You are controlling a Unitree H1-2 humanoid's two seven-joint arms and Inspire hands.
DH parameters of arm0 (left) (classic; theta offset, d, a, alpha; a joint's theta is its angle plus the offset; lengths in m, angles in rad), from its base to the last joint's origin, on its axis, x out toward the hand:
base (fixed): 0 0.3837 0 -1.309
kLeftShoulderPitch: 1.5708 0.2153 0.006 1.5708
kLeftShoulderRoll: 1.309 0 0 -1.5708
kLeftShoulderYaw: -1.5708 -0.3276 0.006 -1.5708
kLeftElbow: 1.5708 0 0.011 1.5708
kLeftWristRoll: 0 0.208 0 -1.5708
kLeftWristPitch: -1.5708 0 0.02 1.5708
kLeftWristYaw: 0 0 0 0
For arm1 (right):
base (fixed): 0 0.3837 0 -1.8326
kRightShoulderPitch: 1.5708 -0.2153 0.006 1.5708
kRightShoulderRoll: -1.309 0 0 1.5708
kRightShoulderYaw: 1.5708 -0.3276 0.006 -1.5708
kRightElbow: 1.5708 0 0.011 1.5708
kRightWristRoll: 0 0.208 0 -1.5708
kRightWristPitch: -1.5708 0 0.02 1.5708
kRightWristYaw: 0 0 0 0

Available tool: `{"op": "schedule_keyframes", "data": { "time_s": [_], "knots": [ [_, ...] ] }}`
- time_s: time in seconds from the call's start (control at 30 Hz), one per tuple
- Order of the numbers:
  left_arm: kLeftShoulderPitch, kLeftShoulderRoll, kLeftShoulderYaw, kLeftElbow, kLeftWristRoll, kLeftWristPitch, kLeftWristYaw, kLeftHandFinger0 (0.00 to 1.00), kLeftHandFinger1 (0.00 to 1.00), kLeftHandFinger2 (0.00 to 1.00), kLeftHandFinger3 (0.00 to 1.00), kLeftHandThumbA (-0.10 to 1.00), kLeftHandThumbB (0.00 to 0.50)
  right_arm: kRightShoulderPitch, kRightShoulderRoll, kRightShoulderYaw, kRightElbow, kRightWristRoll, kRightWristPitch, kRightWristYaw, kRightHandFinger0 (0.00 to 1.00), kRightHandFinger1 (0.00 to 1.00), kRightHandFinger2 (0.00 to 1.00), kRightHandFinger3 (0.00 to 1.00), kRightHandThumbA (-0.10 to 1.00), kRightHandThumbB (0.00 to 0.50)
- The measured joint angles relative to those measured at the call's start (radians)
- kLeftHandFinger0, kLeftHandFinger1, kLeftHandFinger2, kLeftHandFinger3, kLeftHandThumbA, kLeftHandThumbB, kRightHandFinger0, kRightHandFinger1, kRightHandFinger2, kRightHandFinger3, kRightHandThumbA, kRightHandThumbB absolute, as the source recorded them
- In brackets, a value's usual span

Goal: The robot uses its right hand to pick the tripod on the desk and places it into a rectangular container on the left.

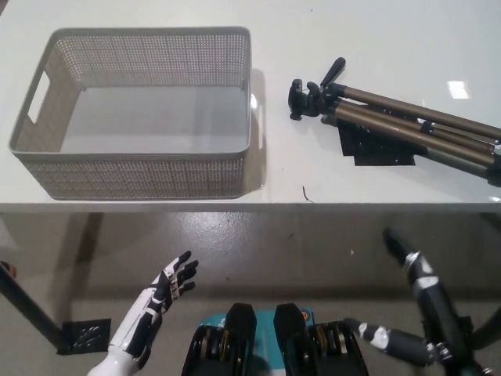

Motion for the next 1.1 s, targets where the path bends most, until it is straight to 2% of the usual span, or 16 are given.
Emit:
{"op": "schedule_keyframes", "data": {
  "time_s": [0.03, 0.17, 0.23, 0.4, 0.43, 0.47, 0.53, 0.6, 0.67, 0.8, 0.93, 1.1],
  "knots": [
    [0.000, 0.000, -0.003, 0.000, 0.000, 0.000, -0.002, 1.00, 1.00, 1.00, 1.00, 1.00, 0.421, -0.014, -0.004, -0.016, -0.039, -0.021, 0.011, 0.000, 1.00, 1.00, 1.00, 1.00, 1.00, 0.371],
    [0.000, 0.000, -0.005, 0.001, 0.000, 0.000, -0.003, 1.00, 1.00, 1.00, 1.00, 1.00, 0.436, -0.125, -0.050, -0.077, -0.149, -0.103, 0.084, 0.002, 1.00, 1.00, 1.00, 1.00, 1.00, 0.374],
    [0.000, 0.000, -0.005, 0.002, 0.000, 0.000, -0.003, 1.00, 1.00, 1.00, 1.00, 1.00, 0.431, -0.204, -0.088, -0.097, -0.167, -0.143, 0.126, 0.009, 1.00, 1.00, 1.00, 1.00, 1.00, 0.339],
    [0.000, 0.000, -0.005, 0.002, 0.000, 0.000, -0.003, 1.00, 1.00, 1.00, 1.00, 1.00, 0.426, -0.430, -0.208, -0.106, -0.138, -0.241, 0.232, 0.043, 1.00, 1.00, 1.00, 1.00, 1.00, 0.401],
    [0.000, 0.000, -0.005, 0.002, 0.000, 0.001, -0.003, 1.00, 1.00, 1.00, 1.00, 1.00, 0.425, -0.493, -0.240, -0.102, -0.112, -0.263, 0.256, 0.054, 1.00, 1.00, 1.00, 1.00, 1.00, 0.397],
    [0.000, 0.000, -0.005, 0.002, 0.000, 0.001, -0.003, 1.00, 1.00, 1.00, 1.00, 1.00, 0.422, -0.530, -0.257, -0.097, -0.091, -0.277, 0.270, 0.061, 1.00, 1.00, 1.00, 1.00, 1.00, 0.419],
    [0.000, 0.000, -0.005, 0.003, 0.000, 0.001, -0.003, 1.00, 1.00, 1.00, 1.00, 1.00, 0.412, -0.626, -0.298, -0.076, -0.016, -0.309, 0.303, 0.075, 1.00, 1.00, 1.00, 1.00, 1.00, 0.428],
    [0.000, 0.000, -0.005, 0.004, 0.000, 0.001, -0.003, 1.00, 1.00, 1.00, 1.00, 1.00, 0.392, -0.715, -0.325, -0.051, 0.073, -0.336, 0.331, 0.085, 1.00, 1.00, 1.00, 1.00, 1.00, 0.478],
    [0.000, 0.000, -0.005, 0.004, 0.001, 0.001, -0.003, 1.00, 1.00, 1.00, 1.00, 1.00, 0.378, -0.791, -0.340, -0.022, 0.165, -0.361, 0.356, 0.094, 1.00, 1.00, 1.00, 1.00, 1.00, 0.494],
    [0.000, 0.000, -0.004, 0.004, 0.002, 0.001, -0.002, 1.00, 1.00, 1.00, 1.00, 1.00, 0.393, -0.940, -0.348, 0.053, 0.387, -0.407, 0.392, 0.101, 1.00, 1.00, 1.00, 1.00, 1.00, 0.466],
    [0.000, 0.000, -0.004, 0.008, 0.004, 0.001, -0.002, 1.00, 1.00, 1.00, 1.00, 1.00, 0.387, -1.058, -0.340, 0.127, 0.618, -0.438, 0.416, 0.101, 1.00, 1.00, 1.00, 1.00, 1.00, 0.500],
    [0.001, 0.000, -0.004, 0.014, 0.006, 0.001, -0.002, 1.00, 1.00, 1.00, 1.00, 1.00, 0.369, -1.178, -0.310, 0.210, 0.898, -0.466, 0.446, 0.101, 1.00, 1.00, 1.00, 1.00, 1.00, 0.496]
  ]
}}
